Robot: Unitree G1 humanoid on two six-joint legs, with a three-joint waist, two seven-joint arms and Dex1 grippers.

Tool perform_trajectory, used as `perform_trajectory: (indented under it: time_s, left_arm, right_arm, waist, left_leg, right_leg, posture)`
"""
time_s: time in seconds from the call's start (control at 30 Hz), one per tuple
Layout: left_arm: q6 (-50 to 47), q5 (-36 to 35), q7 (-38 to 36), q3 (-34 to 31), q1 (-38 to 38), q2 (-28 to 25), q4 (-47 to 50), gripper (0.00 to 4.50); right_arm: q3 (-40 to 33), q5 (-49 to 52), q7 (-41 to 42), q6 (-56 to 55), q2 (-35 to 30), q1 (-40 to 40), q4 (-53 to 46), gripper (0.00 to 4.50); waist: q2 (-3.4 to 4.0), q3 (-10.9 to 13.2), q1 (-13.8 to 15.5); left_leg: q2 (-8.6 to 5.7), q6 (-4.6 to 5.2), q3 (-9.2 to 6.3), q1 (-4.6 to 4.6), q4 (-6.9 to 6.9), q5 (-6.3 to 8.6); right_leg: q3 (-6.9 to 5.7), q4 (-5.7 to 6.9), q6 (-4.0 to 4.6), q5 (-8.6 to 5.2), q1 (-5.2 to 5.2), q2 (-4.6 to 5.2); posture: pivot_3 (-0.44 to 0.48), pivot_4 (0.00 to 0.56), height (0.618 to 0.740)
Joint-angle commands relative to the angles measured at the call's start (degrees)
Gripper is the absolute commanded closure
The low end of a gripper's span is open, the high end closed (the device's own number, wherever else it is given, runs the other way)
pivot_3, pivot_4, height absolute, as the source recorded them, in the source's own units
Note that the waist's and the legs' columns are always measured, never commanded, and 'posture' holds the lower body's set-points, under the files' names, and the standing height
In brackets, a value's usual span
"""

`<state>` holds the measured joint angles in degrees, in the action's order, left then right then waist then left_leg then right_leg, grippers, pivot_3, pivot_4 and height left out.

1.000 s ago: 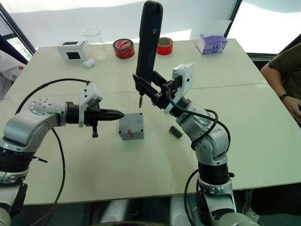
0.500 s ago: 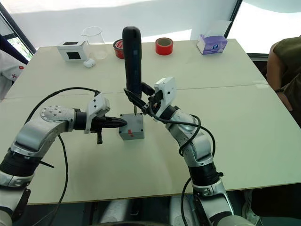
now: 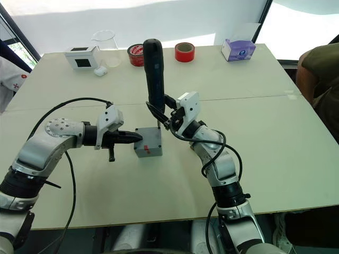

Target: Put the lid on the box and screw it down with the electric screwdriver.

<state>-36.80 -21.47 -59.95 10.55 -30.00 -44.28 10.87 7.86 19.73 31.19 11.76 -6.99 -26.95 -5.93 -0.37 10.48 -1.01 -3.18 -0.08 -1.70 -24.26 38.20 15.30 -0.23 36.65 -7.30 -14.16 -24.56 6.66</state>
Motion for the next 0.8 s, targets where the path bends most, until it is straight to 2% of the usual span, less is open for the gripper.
perform_trajectory:
  time_s: [0.03, 0.17, 0.3, 0.4, 0.5, 0.8]
  left_arm:
    - [0.2, 1.2, -0.9, 1.2, -0.8, -0.2, 0.8, 4.50]
    - [0.6, 2.2, -1.3, 2.1, -1.1, 0.1, 0.3, 4.50]
    - [1.6, 4.0, -1.6, 3.8, -1.3, 0.6, -1.5, 4.50]
    - [1.7, 4.0, -1.6, 3.6, -1.4, 1.5, -2.7, 4.50]
    - [2.0, 4.6, -1.8, 3.7, -1.4, 2.0, -3.3, 4.50]
    - [2.6, 6.0, -2.1, 4.4, -1.0, 2.9, -4.1, 4.50]
  right_arm:
    - [0.9, 0.4, 0.9, 0.2, 0.1, 0.6, -3.3, 2.74]
    - [1.7, -0.3, 0.7, 0.2, 0.4, 1.4, -2.8, 2.74]
    - [2.0, -2.3, -1.2, 0.6, 1.3, 2.9, 2.1, 2.74]
    - [2.3, -3.4, -1.9, 1.5, 1.2, 3.3, 3.8, 2.74]
    - [3.0, -3.8, -2.0, 2.8, 0.9, 3.5, 3.8, 2.74]
    - [4.4, -4.9, -1.1, 3.4, 0.8, 5.5, 4.3, 2.74]
  waist:
    - [0.00, 0.0, 0.0]
    - [0.00, 0.0, 0.0]
    - [0.00, -0.1, 0.0]
    - [0.00, -0.2, 0.0]
    - [0.00, -0.2, 0.0]
    - [-0.01, -0.7, 0.0]
  left_leg:
    - [0.00, 0.00, 0.00, 0.00, 0.00, 0.00]
    - [0.00, 0.00, 0.00, 0.09, 0.00, 0.00]
    - [0.00, 0.01, 0.02, 0.28, -0.02, 0.00]
    - [0.00, 0.03, 0.08, 0.71, -0.09, 0.02]
    - [0.03, 0.47, 0.05, 1.20, -0.15, 0.27]
    - [0.06, 0.53, 0.05, 1.83, -0.31, 0.33]
  right_leg:
    - [0.00, 0.00, 0.00, 0.00, 0.00, 0.00]
    - [0.00, 0.01, 0.00, 0.00, 0.08, 0.00]
    - [0.02, 0.02, 0.00, -0.01, 0.22, 0.00]
    - [0.03, 0.00, 0.01, -0.02, 0.59, 0.00]
    - [0.00, -0.32, 0.01, -0.03, 1.17, -0.04]
    - [0.02, -0.47, 0.03, -0.06, 1.78, -0.04]
  posture:
    - [0.000, 0.150, 0.740]
    - [0.000, 0.150, 0.740]
    - [0.000, 0.150, 0.740]
    - [0.000, 0.150, 0.740]
    - [0.000, 0.150, 0.740]
    - [0.000, 0.150, 0.740]
